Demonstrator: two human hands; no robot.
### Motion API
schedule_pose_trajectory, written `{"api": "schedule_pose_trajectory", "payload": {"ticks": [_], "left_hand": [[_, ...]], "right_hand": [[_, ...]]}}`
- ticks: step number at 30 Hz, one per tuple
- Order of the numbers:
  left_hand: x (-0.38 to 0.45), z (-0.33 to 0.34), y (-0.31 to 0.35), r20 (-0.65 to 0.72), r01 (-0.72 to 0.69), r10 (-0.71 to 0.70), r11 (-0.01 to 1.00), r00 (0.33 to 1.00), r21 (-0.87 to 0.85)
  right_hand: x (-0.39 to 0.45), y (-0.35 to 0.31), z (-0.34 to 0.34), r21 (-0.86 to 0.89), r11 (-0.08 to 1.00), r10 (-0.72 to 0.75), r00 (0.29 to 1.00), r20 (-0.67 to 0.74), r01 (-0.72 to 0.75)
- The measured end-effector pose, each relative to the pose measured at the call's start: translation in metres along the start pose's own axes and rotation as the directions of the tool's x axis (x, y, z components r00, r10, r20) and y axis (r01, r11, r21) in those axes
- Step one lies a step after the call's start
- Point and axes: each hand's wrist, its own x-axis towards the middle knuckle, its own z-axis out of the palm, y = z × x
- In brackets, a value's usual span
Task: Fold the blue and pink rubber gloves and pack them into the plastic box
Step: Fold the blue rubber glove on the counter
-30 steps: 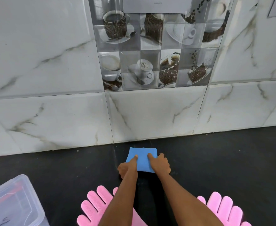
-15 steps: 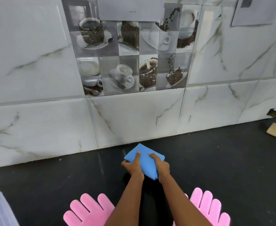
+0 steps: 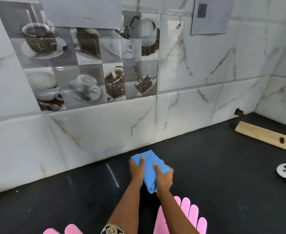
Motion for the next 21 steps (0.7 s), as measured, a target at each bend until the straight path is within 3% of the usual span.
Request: {"api": "schedule_pose_trajectory", "payload": {"ticks": [3, 7, 9, 12, 16, 18, 21], "left_hand": [[0.002, -0.001, -0.009, -0.039, 0.003, 0.012, 0.933, 0.999, 0.359], [0.001, -0.005, -0.018, -0.109, -0.019, 0.067, 0.918, 0.992, 0.397], [0.004, -0.008, -0.022, -0.131, -0.032, 0.077, 0.948, 0.988, 0.317], [0.008, -0.015, -0.023, -0.124, 0.009, -0.006, 1.0, 0.992, 0.025], [0.006, -0.015, -0.024, 0.022, 0.18, -0.185, 0.912, 0.982, -0.369], [0.007, -0.012, -0.022, 0.121, 0.229, -0.196, 0.875, 0.973, -0.427], [0.008, -0.011, -0.019, 0.219, 0.279, -0.208, 0.885, 0.953, -0.372]], "right_hand": [[-0.001, 0.016, -0.003, -0.207, 0.978, 0.003, 0.998, -0.061, -0.016], [-0.003, 0.023, 0.002, -0.308, 0.951, -0.029, 0.997, -0.065, 0.008], [-0.002, 0.024, 0.004, -0.284, 0.959, -0.015, 0.997, -0.073, -0.007], [-0.002, 0.029, 0.002, -0.147, 0.989, 0.012, 0.997, -0.071, -0.023], [-0.005, 0.028, 0.002, 0.009, 0.994, -0.111, 0.992, -0.068, 0.111], [-0.007, 0.023, 0.004, 0.05, 0.982, -0.181, 0.982, -0.056, 0.184], [-0.007, 0.021, 0.007, 0.041, 0.972, -0.23, 0.973, -0.029, 0.231]]}}
